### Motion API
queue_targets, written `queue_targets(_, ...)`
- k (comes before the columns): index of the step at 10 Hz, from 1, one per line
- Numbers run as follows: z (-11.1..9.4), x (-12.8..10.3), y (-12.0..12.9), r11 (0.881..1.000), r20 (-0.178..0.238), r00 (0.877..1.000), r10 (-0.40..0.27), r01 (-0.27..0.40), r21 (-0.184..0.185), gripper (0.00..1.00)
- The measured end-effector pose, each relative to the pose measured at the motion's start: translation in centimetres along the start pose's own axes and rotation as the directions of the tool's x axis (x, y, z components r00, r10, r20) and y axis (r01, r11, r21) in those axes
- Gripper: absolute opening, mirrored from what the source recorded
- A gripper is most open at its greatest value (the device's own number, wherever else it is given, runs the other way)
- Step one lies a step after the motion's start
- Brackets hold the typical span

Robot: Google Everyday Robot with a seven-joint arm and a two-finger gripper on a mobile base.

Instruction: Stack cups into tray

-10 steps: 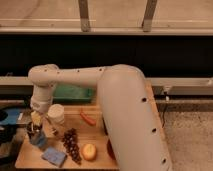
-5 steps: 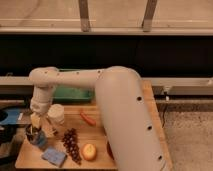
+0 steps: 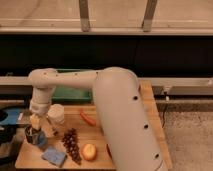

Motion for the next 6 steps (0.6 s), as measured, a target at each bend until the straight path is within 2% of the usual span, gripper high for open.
queue_targets(6,-1.2,0.8,-0.2,0.999,0.002,1.000,0.026,-0.026,0.037,0.68)
